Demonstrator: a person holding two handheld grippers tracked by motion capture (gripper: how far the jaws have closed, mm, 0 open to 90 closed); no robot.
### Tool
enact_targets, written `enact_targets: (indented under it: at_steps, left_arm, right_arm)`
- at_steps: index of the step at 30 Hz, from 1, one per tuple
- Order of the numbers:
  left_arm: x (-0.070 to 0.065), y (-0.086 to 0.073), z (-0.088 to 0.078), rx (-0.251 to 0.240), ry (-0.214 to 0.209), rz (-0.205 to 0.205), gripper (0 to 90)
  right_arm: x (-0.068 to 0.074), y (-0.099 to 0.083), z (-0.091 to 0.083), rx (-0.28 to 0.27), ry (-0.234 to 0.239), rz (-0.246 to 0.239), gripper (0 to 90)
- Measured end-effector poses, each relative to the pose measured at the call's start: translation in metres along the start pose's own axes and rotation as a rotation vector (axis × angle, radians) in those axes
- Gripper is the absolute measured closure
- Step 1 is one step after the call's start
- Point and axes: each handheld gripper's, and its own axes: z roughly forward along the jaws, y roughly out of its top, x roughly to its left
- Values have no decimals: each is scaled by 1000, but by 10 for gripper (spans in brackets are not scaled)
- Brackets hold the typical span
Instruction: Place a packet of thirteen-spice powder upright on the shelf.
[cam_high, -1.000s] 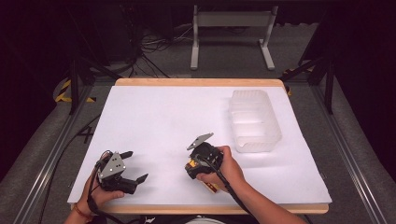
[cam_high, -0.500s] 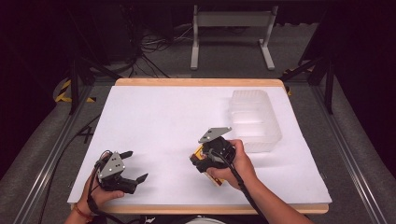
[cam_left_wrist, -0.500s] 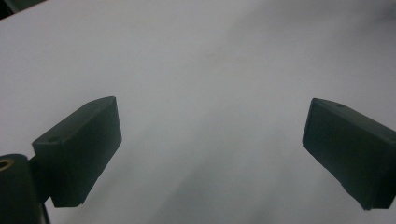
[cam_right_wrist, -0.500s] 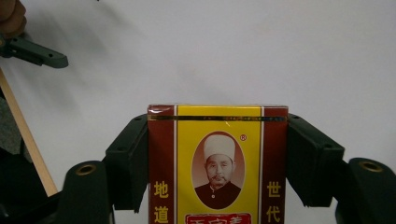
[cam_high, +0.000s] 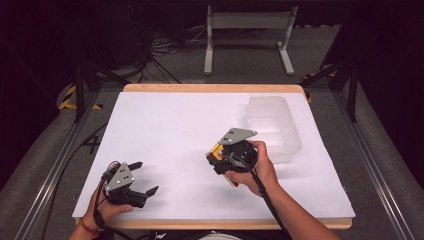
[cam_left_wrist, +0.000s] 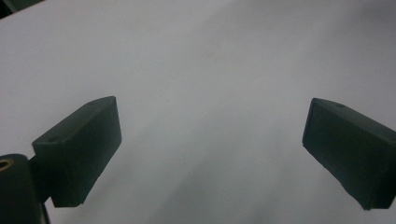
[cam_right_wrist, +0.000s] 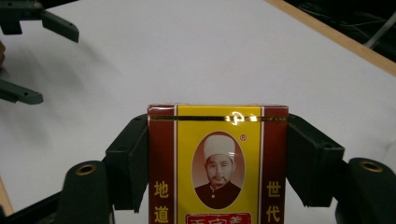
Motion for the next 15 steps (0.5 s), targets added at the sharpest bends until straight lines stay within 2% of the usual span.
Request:
enact_targets:
  at_steps: [3,15]
  left_arm:
    - [0,0,0,3,-1,1,52]
    - [1,0,0,2,-3,0,52]
  right_arm:
    - [-8,2,-4,-36,-7,20,324]
    - [-27,8,-11,-95,-75,12,324]
